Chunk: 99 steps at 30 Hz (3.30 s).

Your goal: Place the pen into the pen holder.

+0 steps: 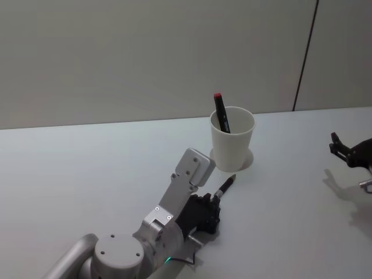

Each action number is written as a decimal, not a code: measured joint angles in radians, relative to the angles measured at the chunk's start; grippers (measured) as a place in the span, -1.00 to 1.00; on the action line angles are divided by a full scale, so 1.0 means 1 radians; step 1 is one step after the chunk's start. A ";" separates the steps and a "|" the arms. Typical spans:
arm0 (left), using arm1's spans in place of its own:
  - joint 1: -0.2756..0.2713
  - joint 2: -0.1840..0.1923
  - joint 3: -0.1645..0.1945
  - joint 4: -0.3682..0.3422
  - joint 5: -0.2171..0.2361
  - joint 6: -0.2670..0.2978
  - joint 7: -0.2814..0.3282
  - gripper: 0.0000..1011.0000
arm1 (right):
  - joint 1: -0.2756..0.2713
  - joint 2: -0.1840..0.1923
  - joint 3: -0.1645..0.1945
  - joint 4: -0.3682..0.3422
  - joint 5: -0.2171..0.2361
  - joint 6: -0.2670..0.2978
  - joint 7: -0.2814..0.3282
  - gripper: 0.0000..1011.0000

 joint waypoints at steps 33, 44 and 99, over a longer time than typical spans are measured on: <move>0.067 0.106 -0.081 -0.168 -0.109 -0.007 0.076 -0.67 | 0.000 0.000 0.000 0.000 0.000 0.000 0.000 0.98; 0.091 0.139 -0.110 -0.226 -0.102 -0.087 0.114 -0.67 | 0.000 0.000 0.000 0.000 0.000 0.000 0.000 0.98; -0.154 -0.107 -0.141 0.069 -0.195 -1.041 -0.212 -0.67 | 0.004 -0.032 0.002 -0.004 0.119 -0.075 0.052 0.98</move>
